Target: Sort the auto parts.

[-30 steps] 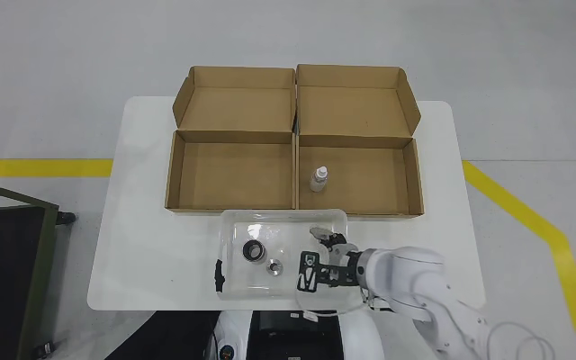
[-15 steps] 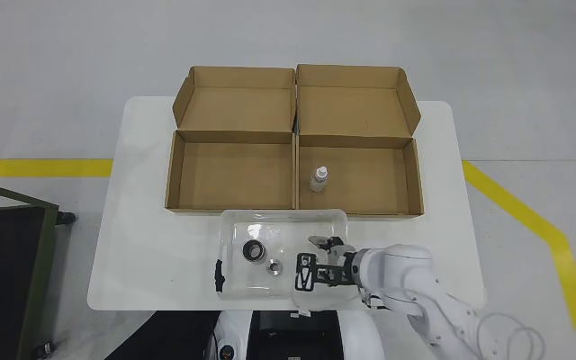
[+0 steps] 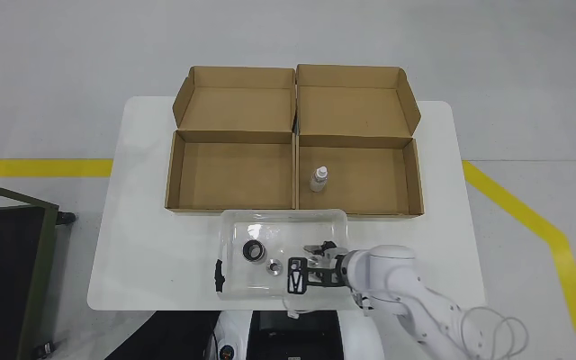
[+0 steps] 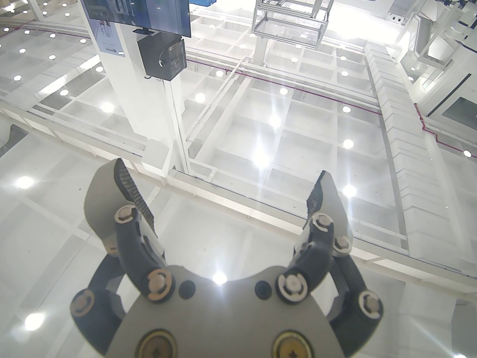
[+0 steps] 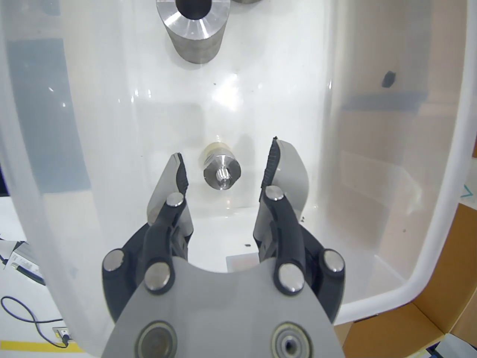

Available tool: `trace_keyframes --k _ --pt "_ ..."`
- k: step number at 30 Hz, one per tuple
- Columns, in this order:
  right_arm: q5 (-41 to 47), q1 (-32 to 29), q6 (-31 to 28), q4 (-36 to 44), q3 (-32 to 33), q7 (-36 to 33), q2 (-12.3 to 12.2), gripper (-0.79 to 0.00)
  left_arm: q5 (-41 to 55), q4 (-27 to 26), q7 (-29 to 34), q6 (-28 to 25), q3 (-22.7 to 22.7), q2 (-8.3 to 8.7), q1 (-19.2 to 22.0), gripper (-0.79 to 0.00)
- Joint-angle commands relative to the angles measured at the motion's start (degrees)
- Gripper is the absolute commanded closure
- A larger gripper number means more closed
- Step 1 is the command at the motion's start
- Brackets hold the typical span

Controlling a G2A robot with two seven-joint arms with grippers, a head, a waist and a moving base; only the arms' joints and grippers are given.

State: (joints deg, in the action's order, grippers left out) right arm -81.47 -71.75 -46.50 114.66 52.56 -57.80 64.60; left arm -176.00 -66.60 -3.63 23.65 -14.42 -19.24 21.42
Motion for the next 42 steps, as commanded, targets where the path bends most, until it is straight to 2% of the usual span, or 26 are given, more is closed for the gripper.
trace_keyframes --k 1,5,8,9,10,11,26,31,33,42 --pt "0.1 0.4 0.3 -0.3 -0.5 -0.3 0.0 -0.354 0.0 0.0 0.0 0.0 0.0 0.0 0.0 -0.785" --pt "0.2 1.1 0.9 -0.7 -1.2 -0.9 0.0 -0.311 0.0 0.0 0.0 0.0 0.0 0.0 0.0 -0.785" --pt "0.5 1.5 1.1 -1.0 -1.7 -1.1 -0.1 -0.185 0.0 0.0 0.0 0.0 0.0 0.0 0.0 -0.785" --pt "0.7 1.7 1.2 -1.1 -1.9 -1.2 -0.2 -0.129 0.0 0.0 0.0 0.0 0.0 0.0 0.0 -0.785" --pt "0.8 1.8 1.2 -1.0 -2.0 -1.2 -0.3 -0.028 0.0 0.0 0.0 0.0 0.0 0.0 0.0 -0.785" --pt "1.0 2.0 1.3 -0.8 -2.2 -1.2 -0.3 0.0 0.0 0.0 0.0 0.0 0.0 0.0 0.0 -0.785" --pt "4.1 2.8 3.2 7.6 -1.6 -0.2 -1.2 0.0 0.0 0.0 0.0 0.0 0.0 0.0 0.0 -0.785" --pt "6.1 2.2 4.9 8.9 0.4 5.3 -1.4 0.0 0.0 0.0 0.0 0.0 0.0 0.0 0.0 -0.785" --pt "9.7 1.7 5.5 8.4 1.4 9.9 -1.4 0.0 0.0 0.0 0.0 0.0 0.0 0.0 0.0 -0.785" --pt "19.1 1.0 7.5 7.5 4.8 22.5 -1.4 0.0 0.0 0.0 0.0 0.0 0.0 0.0 0.0 -0.785"
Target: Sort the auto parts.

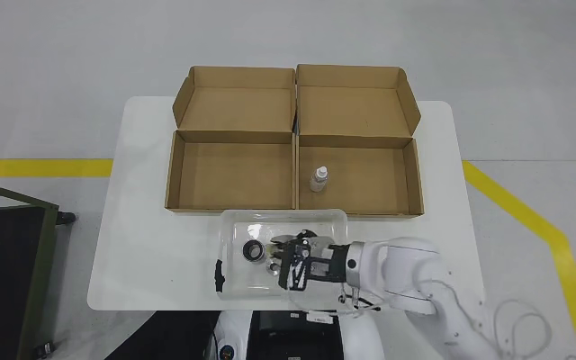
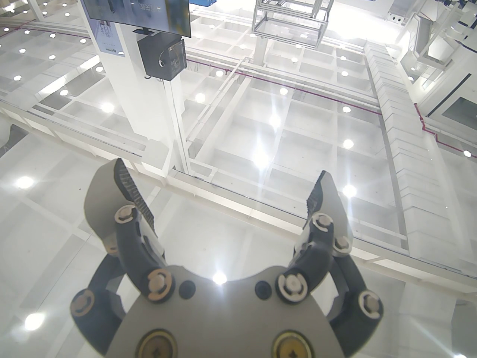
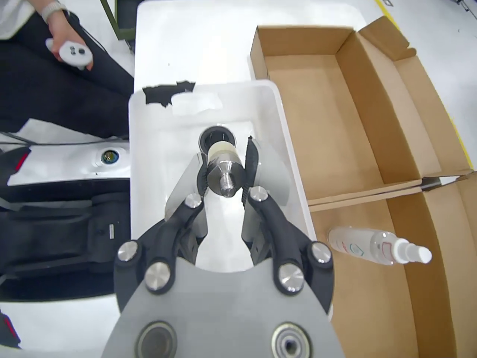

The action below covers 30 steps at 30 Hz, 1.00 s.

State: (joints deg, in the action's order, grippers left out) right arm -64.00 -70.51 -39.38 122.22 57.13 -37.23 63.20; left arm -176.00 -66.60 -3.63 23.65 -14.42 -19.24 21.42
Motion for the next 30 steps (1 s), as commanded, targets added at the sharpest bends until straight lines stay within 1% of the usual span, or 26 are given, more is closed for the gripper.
trace_keyframes --k 1,4,9,16,20,24,30 --pt "3.2 -0.4 1.0 -0.6 0.9 4.1 0.1 0.0 0.0 0.0 0.0 0.0 0.0 0.0 0.0 -0.785" --pt "7.1 -1.5 3.2 -2.1 3.1 9.2 0.1 0.0 0.0 0.0 0.0 0.0 0.0 0.0 0.0 -0.785" --pt "8.5 -2.9 5.6 -1.8 6.3 13.6 -0.1 0.0 0.0 0.0 0.0 0.0 0.0 0.0 0.0 -0.785" --pt "11.9 -3.5 3.4 0.9 9.0 21.9 -0.1 0.0 0.0 0.0 0.0 0.0 0.0 0.0 0.0 -0.785" --pt "12.7 -3.0 1.7 3.5 9.8 25.1 -0.1 0.0 0.0 0.0 0.0 0.0 0.0 0.0 0.0 -0.785" --pt "12.8 -2.8 2.2 5.9 10.9 27.5 0.0 0.0 0.0 0.0 0.0 0.0 0.0 0.0 0.0 -0.785" --pt "12.4 -2.7 4.5 8.5 11.8 30.9 0.2 0.0 0.0 0.0 0.0 0.0 0.0 0.0 0.0 -0.785"
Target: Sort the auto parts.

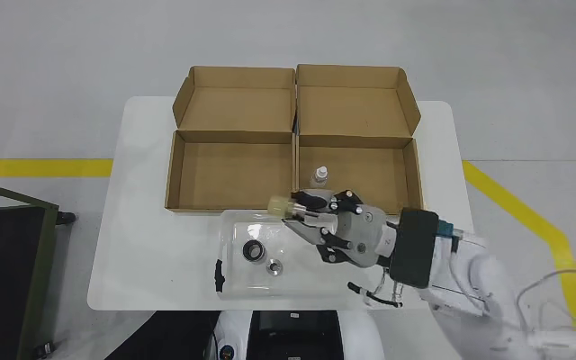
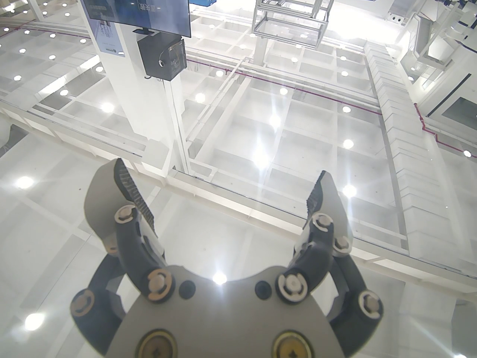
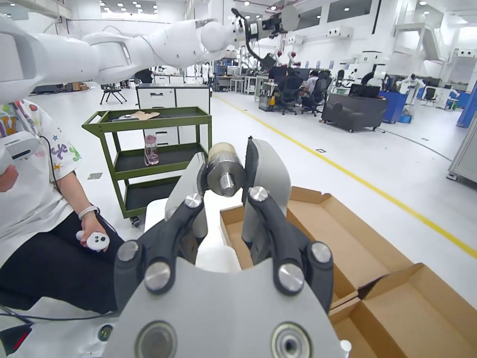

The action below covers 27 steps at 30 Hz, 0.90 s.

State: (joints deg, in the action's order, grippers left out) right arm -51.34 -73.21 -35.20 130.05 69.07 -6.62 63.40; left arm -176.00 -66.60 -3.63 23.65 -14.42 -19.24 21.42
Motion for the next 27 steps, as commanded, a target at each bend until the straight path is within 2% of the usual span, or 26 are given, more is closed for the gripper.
trace_keyframes --k 1,19,27 --pt "-0.7 0.0 0.9 1.3 -0.3 0.7 0.1 0.0 0.0 0.0 0.0 0.0 0.0 0.0 0.0 -0.785" --pt "-8.5 1.3 4.7 4.6 -3.9 4.8 1.1 0.0 0.0 0.0 0.0 0.0 0.0 0.0 0.0 -0.785" --pt "-15.0 0.8 4.1 4.6 -2.5 -1.7 0.8 0.0 0.0 0.0 0.0 0.0 0.0 0.0 0.0 -0.785"
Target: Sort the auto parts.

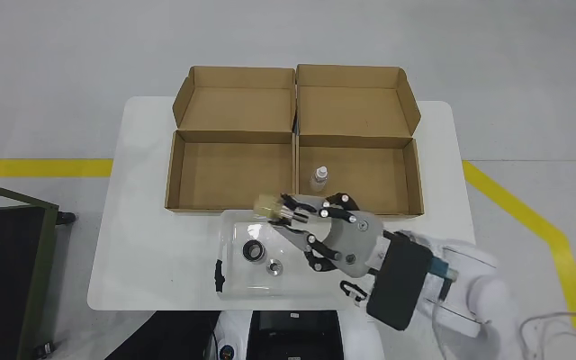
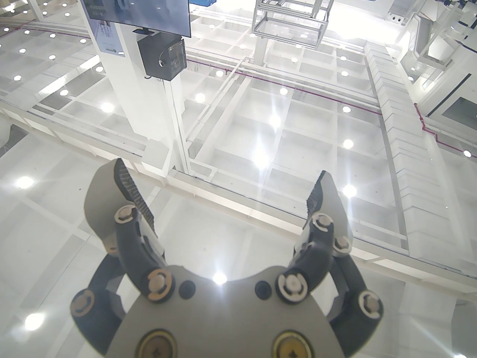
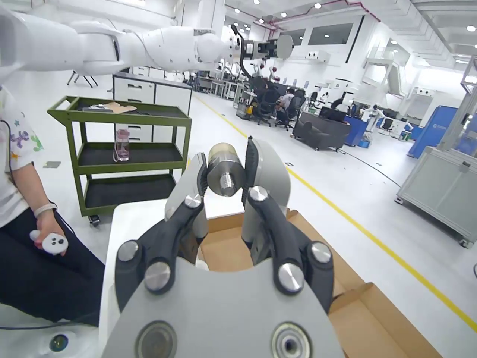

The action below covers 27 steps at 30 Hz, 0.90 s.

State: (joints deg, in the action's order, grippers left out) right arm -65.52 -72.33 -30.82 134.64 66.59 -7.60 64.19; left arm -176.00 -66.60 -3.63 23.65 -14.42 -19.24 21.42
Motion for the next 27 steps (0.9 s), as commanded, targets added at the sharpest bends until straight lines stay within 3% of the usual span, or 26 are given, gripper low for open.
trace_keyframes --k 1,8,22,27 --pt "-1.5 -0.1 -1.0 0.0 0.0 -1.9 -0.1 0.0 0.0 0.0 0.0 0.0 0.0 0.0 0.0 -0.785" --pt "-2.0 -2.5 -4.9 0.0 0.6 -10.2 -0.8 0.0 0.0 0.0 0.0 0.0 0.0 0.0 0.0 -0.785" --pt "5.0 2.2 -0.3 0.0 -1.1 -30.8 -0.8 0.0 0.0 0.0 0.0 0.0 0.0 0.0 0.0 -0.785" --pt "6.0 2.7 1.8 0.0 -1.5 -30.2 -0.6 0.0 0.0 0.0 0.0 0.0 0.0 0.0 0.0 -0.785"
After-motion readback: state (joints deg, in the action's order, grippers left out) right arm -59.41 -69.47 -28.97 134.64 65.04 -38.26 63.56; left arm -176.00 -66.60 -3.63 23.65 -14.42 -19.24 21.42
